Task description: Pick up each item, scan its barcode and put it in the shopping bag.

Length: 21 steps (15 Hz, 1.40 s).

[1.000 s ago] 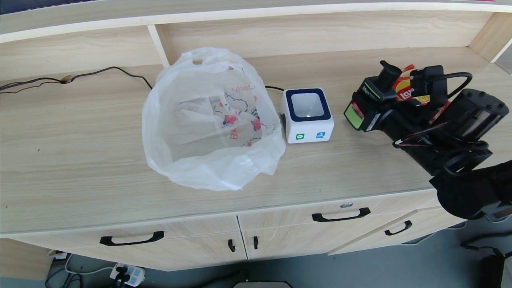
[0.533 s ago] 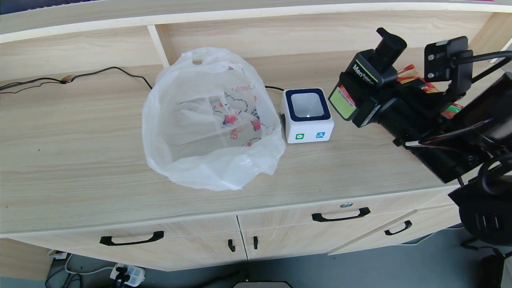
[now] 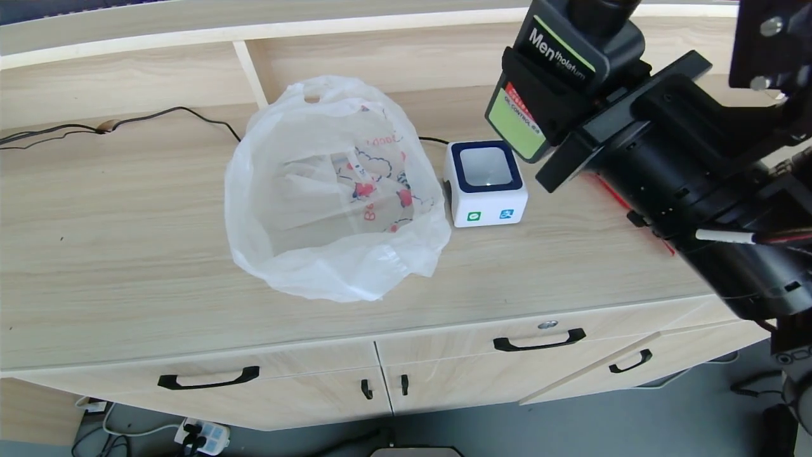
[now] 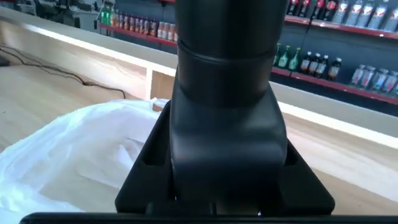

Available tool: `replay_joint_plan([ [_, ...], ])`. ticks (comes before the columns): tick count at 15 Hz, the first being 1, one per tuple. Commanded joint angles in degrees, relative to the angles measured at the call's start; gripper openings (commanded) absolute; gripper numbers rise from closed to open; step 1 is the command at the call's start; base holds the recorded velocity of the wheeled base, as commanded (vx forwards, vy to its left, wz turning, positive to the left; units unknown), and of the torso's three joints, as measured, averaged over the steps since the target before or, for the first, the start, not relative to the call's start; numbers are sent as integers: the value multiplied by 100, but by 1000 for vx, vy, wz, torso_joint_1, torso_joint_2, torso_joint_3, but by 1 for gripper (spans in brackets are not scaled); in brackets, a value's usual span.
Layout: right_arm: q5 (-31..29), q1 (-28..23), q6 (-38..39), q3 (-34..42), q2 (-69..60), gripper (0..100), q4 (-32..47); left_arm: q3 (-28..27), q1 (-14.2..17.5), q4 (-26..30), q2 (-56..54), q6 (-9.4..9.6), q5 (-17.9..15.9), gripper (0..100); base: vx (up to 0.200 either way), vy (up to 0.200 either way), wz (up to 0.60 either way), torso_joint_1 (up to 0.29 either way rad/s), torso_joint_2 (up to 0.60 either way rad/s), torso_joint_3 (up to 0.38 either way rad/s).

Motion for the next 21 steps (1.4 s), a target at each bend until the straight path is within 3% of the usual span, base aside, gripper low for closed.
replay_joint_plan([
  [1, 305, 51, -871, 183, -200, 0, 13, 0, 0, -4, -2, 14, 1, 100, 0, 0, 0, 0, 0, 0],
  [2, 428, 60, -1610, 455, -209, 0, 13, 0, 0, -4, -2, 120, 1, 100, 0, 0, 0, 0, 0, 0],
  [3, 428, 95, -1882, 684, -209, 0, 5, 0, 0, -4, -2, 155, 1, 100, 0, 0, 0, 0, 0, 0],
  [5, 472, 165, -2568, 1475, -209, 0, -118, 0, 0, -4, -2, 155, 1, 100, 0, 0, 0, 0, 0, 0],
  [7, 859, 156, -3218, 1765, -200, 0, -268, 0, 0, -4, -2, 137, 1, 100, 0, 0, 0, 0, 0, 0],
  [9, 1255, 165, -3921, 1624, -156, 0, -285, 0, 0, 5, -2, 129, 1, 100, 0, 0, 0, 0, 0, 0],
  [12, 1852, 156, -4369, 956, -86, 0, 110, 0, 0, 31, -2, 102, -8, 100, 0, 0, 0, 0, 0, 0],
  [16, 1949, 112, -5099, 991, -95, 0, 154, 0, 0, 31, -2, 58, -8, 100, 0, 0, 0, 0, 0, 0],
  [18, 2098, -195, -5433, 1185, -270, 0, 66, 0, 0, 40, -2, 50, -8, 100, 0, 0, 0, 0, 0, 0],
  [21, 1747, -169, -5828, 1229, -762, 0, -22, 0, 0, 40, -2, 23, -8, 100, 0, 0, 0, 0, 0, 0],
])
